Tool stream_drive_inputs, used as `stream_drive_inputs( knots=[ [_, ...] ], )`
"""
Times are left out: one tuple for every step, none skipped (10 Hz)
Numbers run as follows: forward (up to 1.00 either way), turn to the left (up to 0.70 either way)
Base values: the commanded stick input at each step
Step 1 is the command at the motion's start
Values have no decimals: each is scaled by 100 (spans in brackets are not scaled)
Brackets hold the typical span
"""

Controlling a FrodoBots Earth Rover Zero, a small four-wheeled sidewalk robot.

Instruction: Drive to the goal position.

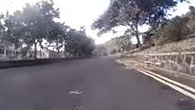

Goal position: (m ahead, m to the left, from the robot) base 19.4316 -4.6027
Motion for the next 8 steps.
stream_drive_inputs(
  knots=[
    [70, -35],
    [70, 0],
    [70, 0],
    [70, 0],
    [70, 0],
    [70, 0],
    [70, 0],
    [70, 0]
  ],
)
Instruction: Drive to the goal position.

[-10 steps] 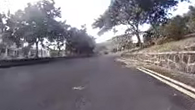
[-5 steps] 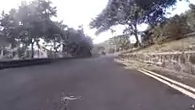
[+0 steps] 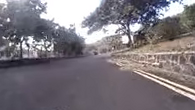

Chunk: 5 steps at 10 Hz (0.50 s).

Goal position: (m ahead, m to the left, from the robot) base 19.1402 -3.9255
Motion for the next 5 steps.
stream_drive_inputs(
  knots=[
    [70, 0],
    [70, 0],
    [70, 0],
    [70, 0],
    [70, 0]
  ],
)
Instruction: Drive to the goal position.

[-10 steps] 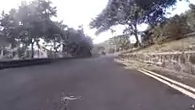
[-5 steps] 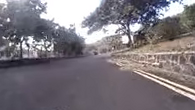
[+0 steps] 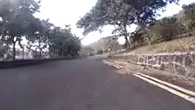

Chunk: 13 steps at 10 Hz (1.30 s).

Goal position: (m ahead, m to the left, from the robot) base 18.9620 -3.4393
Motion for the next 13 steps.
stream_drive_inputs(
  knots=[
    [70, 0],
    [70, 0],
    [70, 0],
    [70, 0],
    [70, 0],
    [70, 0],
    [70, 0],
    [70, 0],
    [70, 0],
    [70, 0],
    [70, 0],
    [70, 0],
    [70, 35]
  ],
)
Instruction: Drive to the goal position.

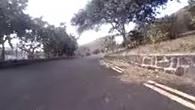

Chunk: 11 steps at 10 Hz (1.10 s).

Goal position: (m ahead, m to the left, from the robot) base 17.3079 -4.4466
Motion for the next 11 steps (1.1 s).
stream_drive_inputs(
  knots=[
    [70, 35],
    [70, 31],
    [70, 15],
    [70, 0],
    [70, 0],
    [70, 0],
    [70, 0],
    [70, 0],
    [70, 0],
    [70, 0],
    [70, 0]
  ],
)
